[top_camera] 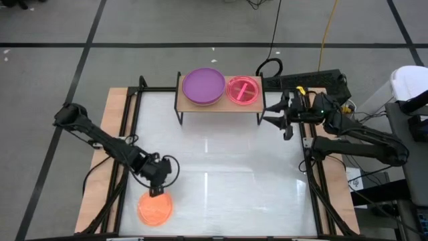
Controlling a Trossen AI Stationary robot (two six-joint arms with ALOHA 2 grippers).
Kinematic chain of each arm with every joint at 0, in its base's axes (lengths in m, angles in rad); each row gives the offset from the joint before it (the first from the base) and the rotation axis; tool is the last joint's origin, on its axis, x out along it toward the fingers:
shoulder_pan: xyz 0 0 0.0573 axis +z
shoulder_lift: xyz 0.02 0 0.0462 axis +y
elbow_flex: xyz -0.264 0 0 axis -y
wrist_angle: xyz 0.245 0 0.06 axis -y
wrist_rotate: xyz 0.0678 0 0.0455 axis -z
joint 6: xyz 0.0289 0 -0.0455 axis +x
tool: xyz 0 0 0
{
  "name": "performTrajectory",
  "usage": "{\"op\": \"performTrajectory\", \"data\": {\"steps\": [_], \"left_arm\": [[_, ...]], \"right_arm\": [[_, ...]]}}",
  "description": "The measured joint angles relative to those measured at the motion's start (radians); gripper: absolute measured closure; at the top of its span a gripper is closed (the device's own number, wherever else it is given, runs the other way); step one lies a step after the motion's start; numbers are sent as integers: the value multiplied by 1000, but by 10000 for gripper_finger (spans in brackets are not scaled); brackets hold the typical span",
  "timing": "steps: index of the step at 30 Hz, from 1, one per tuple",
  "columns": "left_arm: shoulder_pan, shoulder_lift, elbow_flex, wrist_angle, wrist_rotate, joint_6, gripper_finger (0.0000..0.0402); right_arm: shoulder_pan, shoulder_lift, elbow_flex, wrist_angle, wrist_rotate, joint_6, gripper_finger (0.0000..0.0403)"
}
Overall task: Place and stack plates onto a shelf
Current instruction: Stack the light orange plate on top of the light pink plate on the shelf
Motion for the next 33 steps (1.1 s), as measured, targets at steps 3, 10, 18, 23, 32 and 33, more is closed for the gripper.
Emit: {"op": "performTrajectory", "data": {"steps": [3,10,18,23,32,33], "left_arm": [[-32,0,-68,83,70,-69,298],[-89,0,-211,296,145,-174,298],[-100,0,-282,334,143,-197,298],[-100,-3,-308,377,144,-206,305],[-89,-2,-308,398,178,-190,394],[-83,-1,-308,405,179,-186,395]], "right_arm": [[5,7,-17,26,-1,-2,248],[4,26,-23,59,-1,-2,248],[4,36,-23,64,0,0,248],[4,38,-23,62,0,0,248],[4,39,-23,62,0,-1,248],[4,39,-23,62,0,-2,248]]}}
